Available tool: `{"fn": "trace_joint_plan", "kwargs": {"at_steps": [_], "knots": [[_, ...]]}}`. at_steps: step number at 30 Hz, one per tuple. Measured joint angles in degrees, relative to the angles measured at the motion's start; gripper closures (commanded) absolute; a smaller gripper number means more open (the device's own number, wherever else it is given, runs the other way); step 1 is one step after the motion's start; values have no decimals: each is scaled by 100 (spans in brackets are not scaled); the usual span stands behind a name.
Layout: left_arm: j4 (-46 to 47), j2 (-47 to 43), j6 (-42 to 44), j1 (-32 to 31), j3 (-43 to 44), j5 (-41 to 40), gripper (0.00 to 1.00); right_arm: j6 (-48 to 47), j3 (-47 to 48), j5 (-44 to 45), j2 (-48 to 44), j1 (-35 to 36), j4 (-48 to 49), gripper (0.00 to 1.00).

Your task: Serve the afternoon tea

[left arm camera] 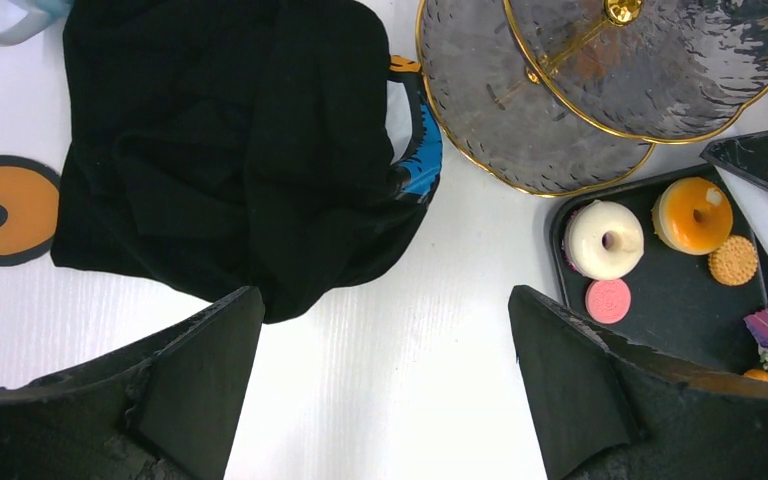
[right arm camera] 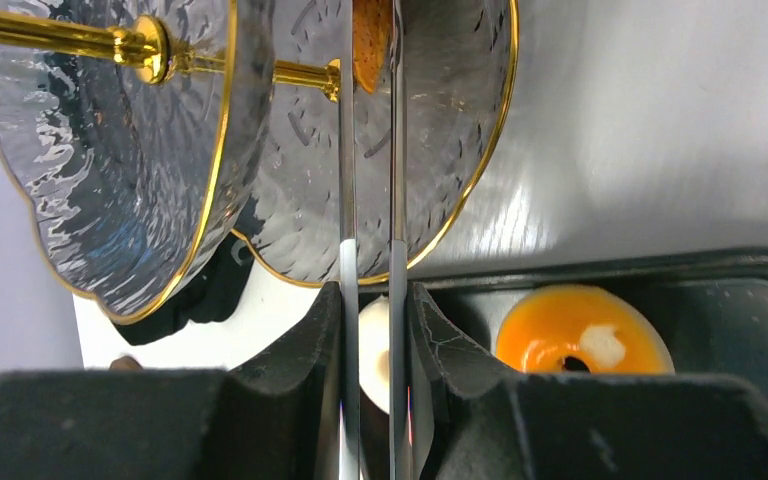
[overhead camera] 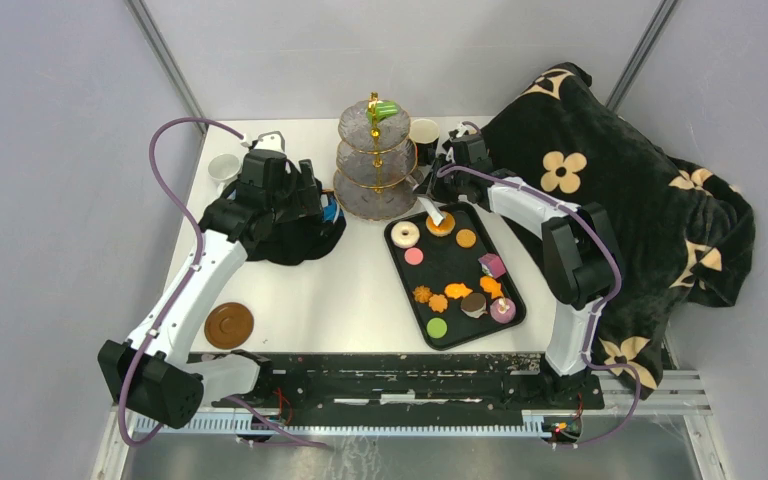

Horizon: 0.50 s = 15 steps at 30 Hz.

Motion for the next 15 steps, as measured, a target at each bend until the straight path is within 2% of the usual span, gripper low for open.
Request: {"fn": "trace_joint_plan", "kwargs": {"at_steps": [4,5,7,9,15], "knots": [[0,17,4,2,0,-44,1,24,50,-229,284,-39,201,98],[0,28,7,2,0,-55,0,39,55,-262,323,-39,229,95],[0,52,9,2,0,-81,0,68,103,-315,385,-37,249,76],[0,70,11,7,0,-83,0,92,118,-332,391,-37,275,63],[2,87,11,17,2,-79,0,120,120,-310,391,-35,262,50]]}}
